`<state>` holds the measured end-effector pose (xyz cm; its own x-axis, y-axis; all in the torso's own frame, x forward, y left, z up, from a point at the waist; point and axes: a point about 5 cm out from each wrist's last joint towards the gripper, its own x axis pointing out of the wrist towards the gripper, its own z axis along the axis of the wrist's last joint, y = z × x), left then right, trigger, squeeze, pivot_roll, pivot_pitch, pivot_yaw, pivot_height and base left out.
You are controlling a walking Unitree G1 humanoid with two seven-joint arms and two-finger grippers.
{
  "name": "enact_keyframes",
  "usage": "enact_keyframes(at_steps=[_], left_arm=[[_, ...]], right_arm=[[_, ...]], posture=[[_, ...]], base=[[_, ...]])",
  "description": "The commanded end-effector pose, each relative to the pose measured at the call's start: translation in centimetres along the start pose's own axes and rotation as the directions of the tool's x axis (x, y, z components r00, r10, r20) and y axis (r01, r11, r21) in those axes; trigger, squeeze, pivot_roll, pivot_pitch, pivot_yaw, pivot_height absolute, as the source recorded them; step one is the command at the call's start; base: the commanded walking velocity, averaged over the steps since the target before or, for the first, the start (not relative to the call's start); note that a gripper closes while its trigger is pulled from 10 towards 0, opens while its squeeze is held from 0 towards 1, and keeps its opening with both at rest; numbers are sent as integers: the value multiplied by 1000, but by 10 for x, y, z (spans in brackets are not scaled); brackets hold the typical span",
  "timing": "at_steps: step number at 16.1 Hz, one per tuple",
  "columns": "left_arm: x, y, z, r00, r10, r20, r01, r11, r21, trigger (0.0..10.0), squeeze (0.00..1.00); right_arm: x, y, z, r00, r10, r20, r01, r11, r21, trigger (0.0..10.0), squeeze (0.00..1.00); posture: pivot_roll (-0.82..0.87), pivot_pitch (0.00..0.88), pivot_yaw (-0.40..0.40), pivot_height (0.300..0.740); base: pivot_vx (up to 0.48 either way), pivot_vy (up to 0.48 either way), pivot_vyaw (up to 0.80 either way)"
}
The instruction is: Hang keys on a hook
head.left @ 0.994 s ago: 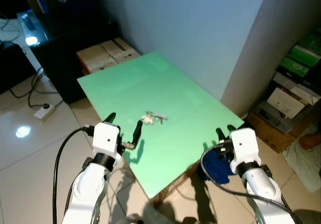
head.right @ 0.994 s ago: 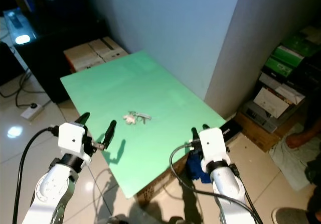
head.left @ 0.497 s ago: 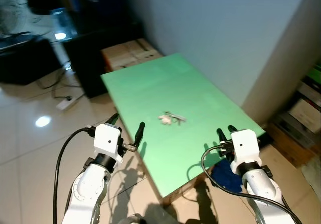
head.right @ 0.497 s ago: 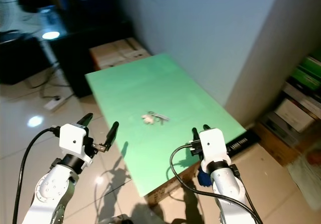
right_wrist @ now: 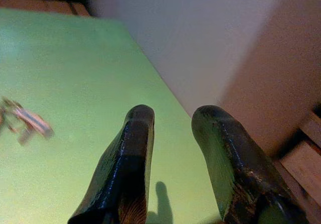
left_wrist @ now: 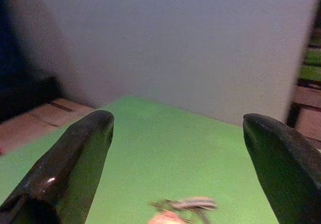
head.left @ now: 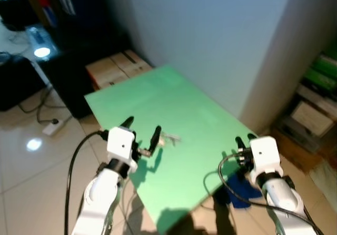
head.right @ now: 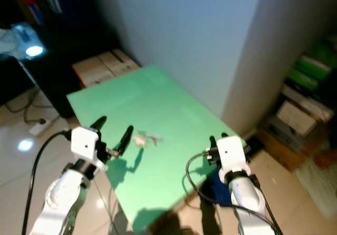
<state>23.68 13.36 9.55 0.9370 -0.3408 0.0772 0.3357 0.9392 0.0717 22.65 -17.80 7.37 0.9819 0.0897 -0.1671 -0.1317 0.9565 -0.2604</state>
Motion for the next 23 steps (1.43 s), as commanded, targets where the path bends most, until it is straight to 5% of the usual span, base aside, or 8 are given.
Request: enact_keyframes(at_steps=[1, 16, 17, 18, 23], left_arm=[[-5, 11, -3, 998, 54, -21, -54, 998, 17, 10000, 0], [-7, 11, -6, 996, -19, -83, 22, 999, 34, 10000, 0], [-8, 14, -3, 995, -42, -86, 47, 997, 56, 10000, 0], [-8, 15, -2, 995, -45, -88, 51, 997, 63, 10000, 0], [-10, 22, 8, 997, -36, -71, 39, 998, 49, 10000, 0]], right_arm=[[3, 9, 8, 999, 30, 32, -31, 999, 21, 10000, 0], [4, 5, 0, 998, 48, -45, -44, 996, 83, 10000, 0], [4, 11, -3, 996, 84, -37, -81, 993, 84, 10000, 616], [5, 12, -4, 995, 93, -40, -89, 992, 92, 10000, 1000], [30, 2, -11, 995, 92, -44, -87, 992, 92, 10000, 1000]], posture=[[-128, 60, 25, 740], [-117, 116, 42, 740], [-105, 133, 49, 740], [-96, 140, 50, 740], [-52, 185, 53, 740]], base=[[0, 0, 0], [0, 0, 0], [0, 0, 0], [0, 0, 0], [0, 0, 0]])
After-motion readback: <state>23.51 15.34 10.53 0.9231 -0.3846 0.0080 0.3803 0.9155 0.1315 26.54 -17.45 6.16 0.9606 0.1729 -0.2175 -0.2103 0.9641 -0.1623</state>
